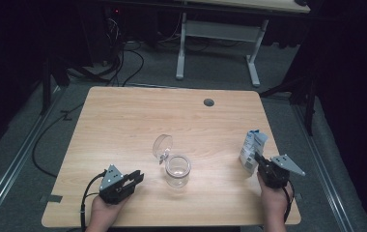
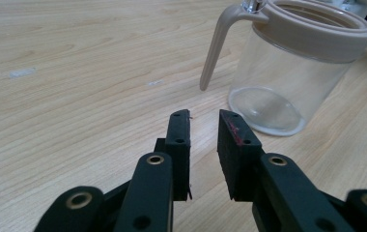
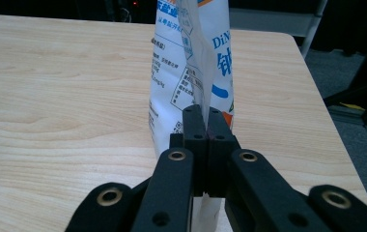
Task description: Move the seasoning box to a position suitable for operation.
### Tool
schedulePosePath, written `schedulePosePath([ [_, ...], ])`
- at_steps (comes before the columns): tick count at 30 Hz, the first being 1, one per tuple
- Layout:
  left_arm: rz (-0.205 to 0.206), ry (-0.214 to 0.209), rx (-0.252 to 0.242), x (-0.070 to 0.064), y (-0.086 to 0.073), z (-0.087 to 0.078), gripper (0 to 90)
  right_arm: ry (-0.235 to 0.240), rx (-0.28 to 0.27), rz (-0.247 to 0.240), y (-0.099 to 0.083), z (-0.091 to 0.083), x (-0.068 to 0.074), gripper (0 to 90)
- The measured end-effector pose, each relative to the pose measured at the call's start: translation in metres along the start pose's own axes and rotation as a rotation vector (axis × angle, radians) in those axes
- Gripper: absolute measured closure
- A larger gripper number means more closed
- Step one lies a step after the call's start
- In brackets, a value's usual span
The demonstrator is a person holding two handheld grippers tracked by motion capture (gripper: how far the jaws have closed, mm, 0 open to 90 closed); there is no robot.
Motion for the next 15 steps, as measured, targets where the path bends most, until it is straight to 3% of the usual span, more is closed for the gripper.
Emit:
schedulePosePath([
  [7,0.005,-0.02,-0.009,-0.004,0.0,0.0,71.6,0.027,0.0,-0.01,0.001,-0.002,0.003,90.0],
  [15,0.013,-0.032,-0.024,-0.01,0.005,0.002,69.3,0.061,0.013,-0.019,0.002,-0.008,0.015,90.0],
])
Point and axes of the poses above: each handheld gripper's, and its own axes: z roughly forward along the jaws, y roughly out of its top, x roughly to its left, the point moved 5 cm from there along z, roughly forward along the jaws, and after that the axes turned 8 degrees about z, right-handed, at the moved point
